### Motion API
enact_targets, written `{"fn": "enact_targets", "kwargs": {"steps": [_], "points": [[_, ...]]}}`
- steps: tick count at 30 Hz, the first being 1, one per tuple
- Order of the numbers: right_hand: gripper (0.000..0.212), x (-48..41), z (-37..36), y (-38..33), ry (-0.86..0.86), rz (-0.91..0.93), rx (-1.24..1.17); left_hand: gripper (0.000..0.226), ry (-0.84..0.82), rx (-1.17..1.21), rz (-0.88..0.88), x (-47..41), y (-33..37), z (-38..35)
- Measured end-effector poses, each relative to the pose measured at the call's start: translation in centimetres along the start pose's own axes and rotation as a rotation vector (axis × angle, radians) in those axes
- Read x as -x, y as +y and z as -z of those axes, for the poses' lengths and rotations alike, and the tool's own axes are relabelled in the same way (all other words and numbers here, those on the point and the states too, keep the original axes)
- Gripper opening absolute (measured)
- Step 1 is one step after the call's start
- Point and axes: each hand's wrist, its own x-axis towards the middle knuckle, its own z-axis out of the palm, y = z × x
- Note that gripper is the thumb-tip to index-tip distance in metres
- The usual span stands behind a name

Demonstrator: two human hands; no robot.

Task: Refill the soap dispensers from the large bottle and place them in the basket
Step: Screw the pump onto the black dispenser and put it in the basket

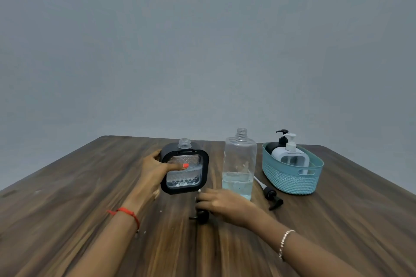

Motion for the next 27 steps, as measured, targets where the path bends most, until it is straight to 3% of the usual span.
{"fn": "enact_targets", "kwargs": {"steps": [4, 7, 10, 14, 16, 27], "points": [[0.034, 0.8, 3.9, 0.3, 0.176, -0.072, -0.359, 0.049, 0.016, 0.001, 0.002, 0.0, 0.2, 0.0], [0.025, 0.9, 7.1, 1.2, 0.51, -0.275, -0.628, 0.05, 0.016, 0.016, 0.007, 0.1, 0.2, -0.2], [0.029, 0.2, 10.6, 3.0, 0.808, -0.453, -0.852, 0.051, -0.001, 0.021, 0.017, 0.3, 0.1, -0.4], [0.02, -0.9, 15.1, 5.2, 1.181, -0.49, -1.02, 0.052, -0.029, 0.004, 0.021, 0.7, -0.1, -1.0], [0.018, -1.5, 16.8, 5.6, 1.286, -0.476, -1.075, 0.052, -0.047, 0.003, 0.024, 1.0, -0.2, -1.3], [0.014, -3.7, 16.4, 4.6, 1.005, -0.452, -0.968, 0.054, -0.108, -0.027, 0.021, 1.8, -0.1, -2.1]]}}
